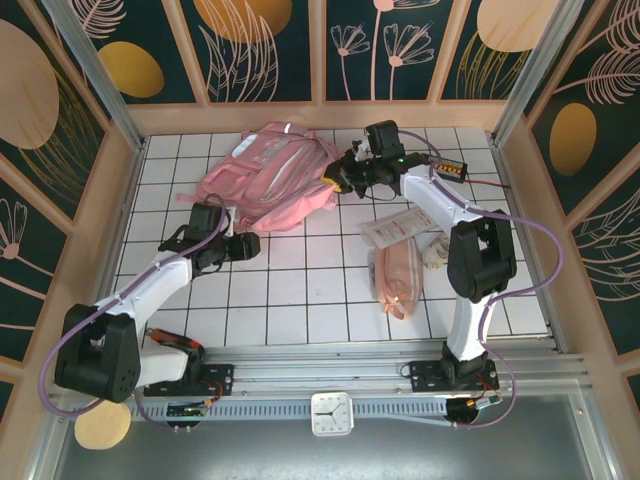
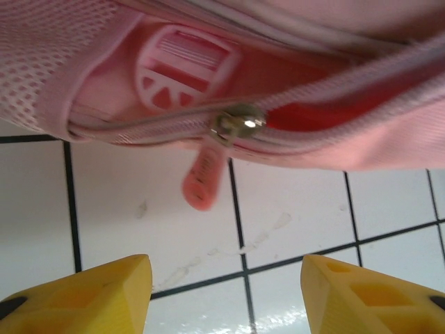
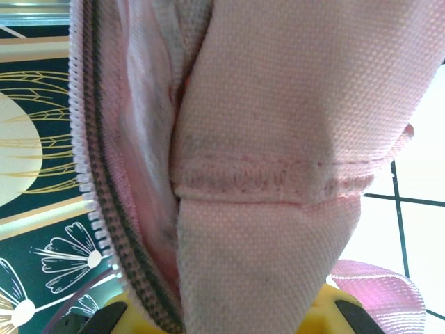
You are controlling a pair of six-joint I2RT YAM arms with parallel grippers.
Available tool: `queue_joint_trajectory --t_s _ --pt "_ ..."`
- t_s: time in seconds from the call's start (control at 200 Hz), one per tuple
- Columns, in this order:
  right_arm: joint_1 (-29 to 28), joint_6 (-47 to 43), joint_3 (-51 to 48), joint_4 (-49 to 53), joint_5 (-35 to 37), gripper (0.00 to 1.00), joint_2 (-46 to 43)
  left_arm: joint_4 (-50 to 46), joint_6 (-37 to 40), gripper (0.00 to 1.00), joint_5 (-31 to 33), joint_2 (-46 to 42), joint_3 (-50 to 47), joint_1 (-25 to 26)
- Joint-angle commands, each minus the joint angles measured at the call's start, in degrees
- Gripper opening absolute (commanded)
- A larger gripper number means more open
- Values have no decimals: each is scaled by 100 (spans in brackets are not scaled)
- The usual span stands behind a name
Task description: Pack books, pencil case, and school supplies into a backpack
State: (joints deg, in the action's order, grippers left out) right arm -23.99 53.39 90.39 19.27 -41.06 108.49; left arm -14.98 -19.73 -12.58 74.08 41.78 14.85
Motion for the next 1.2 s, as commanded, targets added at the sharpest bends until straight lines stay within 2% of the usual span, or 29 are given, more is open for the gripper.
queue_joint_trajectory --t_s 0.0,0.185,0.32,0.605,0.761,1.001,1.081,1.196 --pt "17 146 390 -503 -245 0 -398 135 376 59 89 239 248 -87" --pt "-20 232 400 -560 -245 0 -390 182 534 56 -38 594 577 -114" --pt "-31 286 462 -584 -236 0 -376 157 669 45 -113 857 785 -123" --pt "-63 349 319 -673 -162 0 -397 51 689 0 -260 1022 1070 -139" --pt "-130 427 164 -858 -77 0 -372 -148 623 0 -607 895 1115 -156" --pt "-401 39 -139 -923 366 0 -218 -533 40 0 -2252 558 1274 -152" --pt "-464 -420 -328 -803 800 0 -230 -715 -66 0 -2532 395 1287 -152" --pt "-614 -657 -751 -1153 976 0 -174 -916 -215 0 -2663 415 1360 -150"
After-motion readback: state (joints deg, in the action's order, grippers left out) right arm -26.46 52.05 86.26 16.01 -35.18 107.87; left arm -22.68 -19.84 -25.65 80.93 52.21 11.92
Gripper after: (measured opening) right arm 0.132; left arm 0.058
